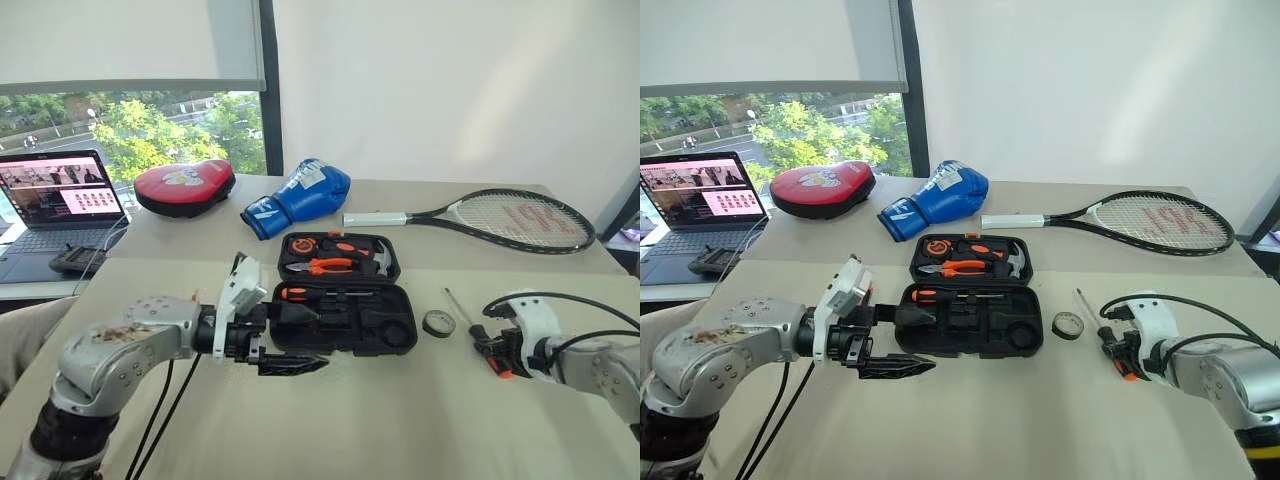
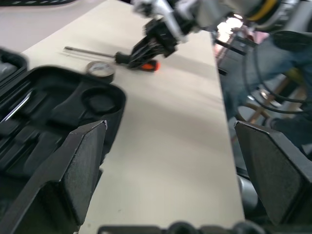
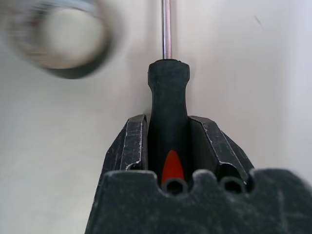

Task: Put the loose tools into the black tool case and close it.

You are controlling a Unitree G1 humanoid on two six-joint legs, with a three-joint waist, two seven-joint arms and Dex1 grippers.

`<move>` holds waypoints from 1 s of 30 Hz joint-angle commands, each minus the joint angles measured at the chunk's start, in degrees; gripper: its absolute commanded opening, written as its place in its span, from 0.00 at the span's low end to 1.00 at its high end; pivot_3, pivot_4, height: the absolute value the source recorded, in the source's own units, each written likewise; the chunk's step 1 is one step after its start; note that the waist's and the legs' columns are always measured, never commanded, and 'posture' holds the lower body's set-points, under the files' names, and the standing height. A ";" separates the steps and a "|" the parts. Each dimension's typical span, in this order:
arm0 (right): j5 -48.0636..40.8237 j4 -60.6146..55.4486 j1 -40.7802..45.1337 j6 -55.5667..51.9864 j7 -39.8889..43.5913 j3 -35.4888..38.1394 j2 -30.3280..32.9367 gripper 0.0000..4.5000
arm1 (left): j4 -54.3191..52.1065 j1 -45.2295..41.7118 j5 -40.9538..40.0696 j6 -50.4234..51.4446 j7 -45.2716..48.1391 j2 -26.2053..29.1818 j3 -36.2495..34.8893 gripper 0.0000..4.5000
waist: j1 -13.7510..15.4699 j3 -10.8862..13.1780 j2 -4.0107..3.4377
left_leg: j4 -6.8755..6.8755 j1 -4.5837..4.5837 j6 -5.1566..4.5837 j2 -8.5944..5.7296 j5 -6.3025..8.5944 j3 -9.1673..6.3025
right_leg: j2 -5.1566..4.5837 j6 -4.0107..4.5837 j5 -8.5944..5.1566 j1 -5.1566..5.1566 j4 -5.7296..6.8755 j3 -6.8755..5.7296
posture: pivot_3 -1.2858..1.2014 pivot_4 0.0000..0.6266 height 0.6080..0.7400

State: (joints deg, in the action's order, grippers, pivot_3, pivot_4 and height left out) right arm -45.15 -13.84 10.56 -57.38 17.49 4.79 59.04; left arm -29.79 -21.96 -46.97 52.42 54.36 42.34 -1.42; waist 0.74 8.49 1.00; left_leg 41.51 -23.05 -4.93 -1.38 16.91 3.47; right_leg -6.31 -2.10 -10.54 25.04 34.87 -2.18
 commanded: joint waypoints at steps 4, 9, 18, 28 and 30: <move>9.75 -2.65 16.84 13.94 26.45 -8.53 6.80 0.21 | 0.18 5.53 -4.27 -4.01 3.23 1.43 -7.34 1.00 | -0.82 0.36 -0.26 | 0.00 0.11 -0.03 0.05 0.02 0.06 | 0.03 0.00 0.03 0.02 0.00 0.07 | 0.52 0.24 1.00; 28.40 14.60 35.99 28.24 43.85 -28.82 -3.89 0.21 | 0.07 8.12 -9.22 -3.20 5.24 4.05 -12.18 1.00 | -1.55 0.63 0.07 | -0.26 0.40 0.10 0.22 -0.03 0.02 | 0.26 0.25 0.03 -0.03 0.07 0.00 | 0.52 0.24 1.00; 42.78 38.65 48.20 39.30 53.71 -37.52 -18.92 0.21 | -3.37 16.22 -11.94 -4.08 3.50 7.82 -20.89 1.00 | -0.92 0.80 0.06 | -0.57 0.04 0.71 0.13 -0.40 -0.04 | 0.21 0.34 0.09 0.27 0.06 -0.14 | 0.52 0.24 1.00; 50.24 50.50 50.92 46.98 59.26 -38.17 -24.69 0.21 | -6.40 21.32 -11.15 -6.33 1.18 7.77 -23.44 1.00 | -0.84 0.81 0.05 | -0.65 0.20 0.81 0.06 -0.38 -0.10 | 0.15 0.34 0.08 0.16 0.00 -0.20 | 0.52 0.24 1.00; 51.08 52.37 51.29 47.70 59.76 -37.57 -25.52 0.21 | -6.29 21.56 -10.45 -6.96 1.20 7.88 -23.11 1.00 | -0.82 0.81 0.04 | -0.65 0.25 0.85 0.06 -0.40 -0.10 | 0.15 0.36 0.06 0.16 0.01 -0.20 | 0.52 0.24 1.00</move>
State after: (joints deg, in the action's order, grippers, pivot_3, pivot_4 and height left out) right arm 4.53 36.58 62.35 -10.61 74.96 -32.67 33.67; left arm -34.46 -0.78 -57.90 47.14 55.59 49.48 -23.55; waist -0.08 9.30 1.04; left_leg 40.85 -22.76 -4.07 -1.31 16.50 3.37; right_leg -6.16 -1.73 -10.48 25.19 34.90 -2.38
